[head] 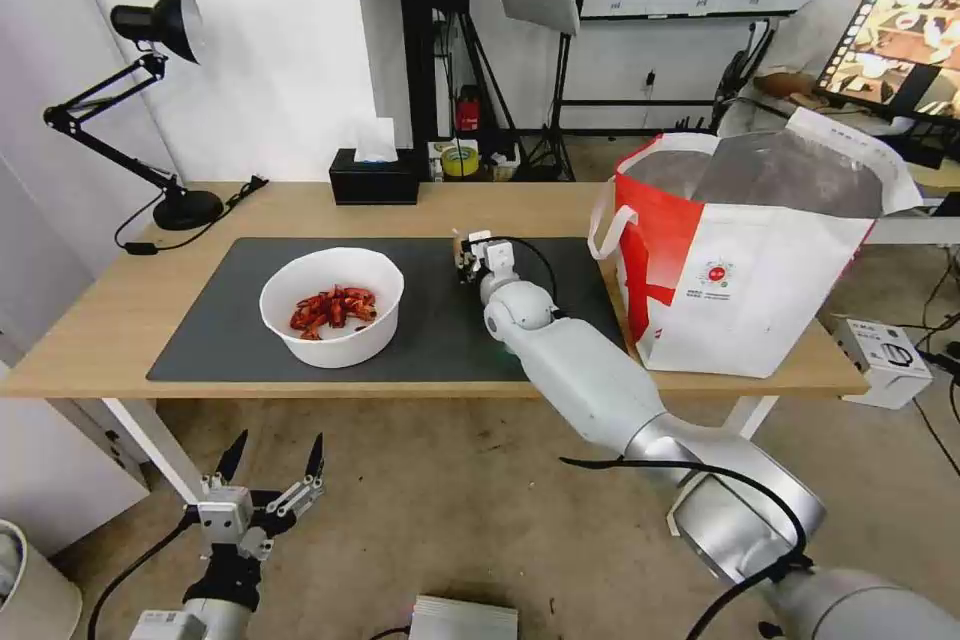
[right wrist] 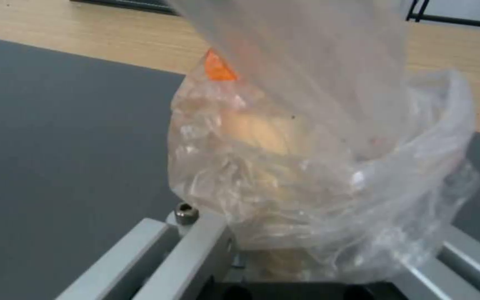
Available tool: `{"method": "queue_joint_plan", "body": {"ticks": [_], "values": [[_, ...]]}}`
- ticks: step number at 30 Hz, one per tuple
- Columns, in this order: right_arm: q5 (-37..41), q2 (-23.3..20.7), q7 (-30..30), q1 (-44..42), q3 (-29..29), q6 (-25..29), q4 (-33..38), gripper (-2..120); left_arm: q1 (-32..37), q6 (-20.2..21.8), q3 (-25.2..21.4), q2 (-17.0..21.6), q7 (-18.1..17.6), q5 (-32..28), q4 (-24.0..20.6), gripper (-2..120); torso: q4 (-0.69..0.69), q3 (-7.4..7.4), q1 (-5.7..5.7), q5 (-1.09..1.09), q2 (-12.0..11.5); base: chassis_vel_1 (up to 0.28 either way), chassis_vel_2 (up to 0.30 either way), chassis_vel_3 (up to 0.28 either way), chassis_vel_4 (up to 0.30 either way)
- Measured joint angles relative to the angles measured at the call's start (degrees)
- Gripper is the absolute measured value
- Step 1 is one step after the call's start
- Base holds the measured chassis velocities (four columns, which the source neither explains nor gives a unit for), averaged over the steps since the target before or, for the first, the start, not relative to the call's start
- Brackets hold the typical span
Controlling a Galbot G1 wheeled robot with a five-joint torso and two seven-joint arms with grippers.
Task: Pick up the trash from the table and place it into the takeout bag.
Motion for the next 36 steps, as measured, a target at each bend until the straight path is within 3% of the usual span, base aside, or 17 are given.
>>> {"method": "queue_joint_plan", "body": {"ticks": [5,16,25,30,36], "values": [[0.42,-1.40,0.08,-1.06,-0.20,0.51,2.30,3,-0.18,-0.07,0.22,0.00,0.00,-0.02,0.30,100,0.00,0.00,0.00,0.00,0.00,0.000,0.000,0.000,0.000],[2.27,-8.38,1.72,-3.83,-1.69,2.19,15.06,3,-0.36,-0.32,1.19,0.01,0.06,0.13,0.70,100,0.00,0.00,0.00,0.00,0.00,0.000,0.000,0.000,0.000],[3.49,-19.67,2.03,-9.78,-2.88,2.79,33.14,3,-0.87,-0.33,2.06,0.06,0.10,0.40,0.93,100,0.00,0.00,0.00,0.02,0.00,0.000,0.000,0.000,0.000],[3.14,-27.66,-1.47,-14.62,0.05,4.20,41.71,3,-0.92,-0.33,3.05,0.07,0.26,0.77,1.70,100,-0.02,0.00,0.00,0.01,0.00,0.000,0.000,0.000,0.000],[3.16,-33.66,-3.59,-18.98,4.10,4.70,48.78,3,-1.15,-0.32,4.51,0.07,0.32,1.93,2.65,100,0.00,0.00,0.00,0.01,0.00,0.000,0.000,0.000,0.000]]}}
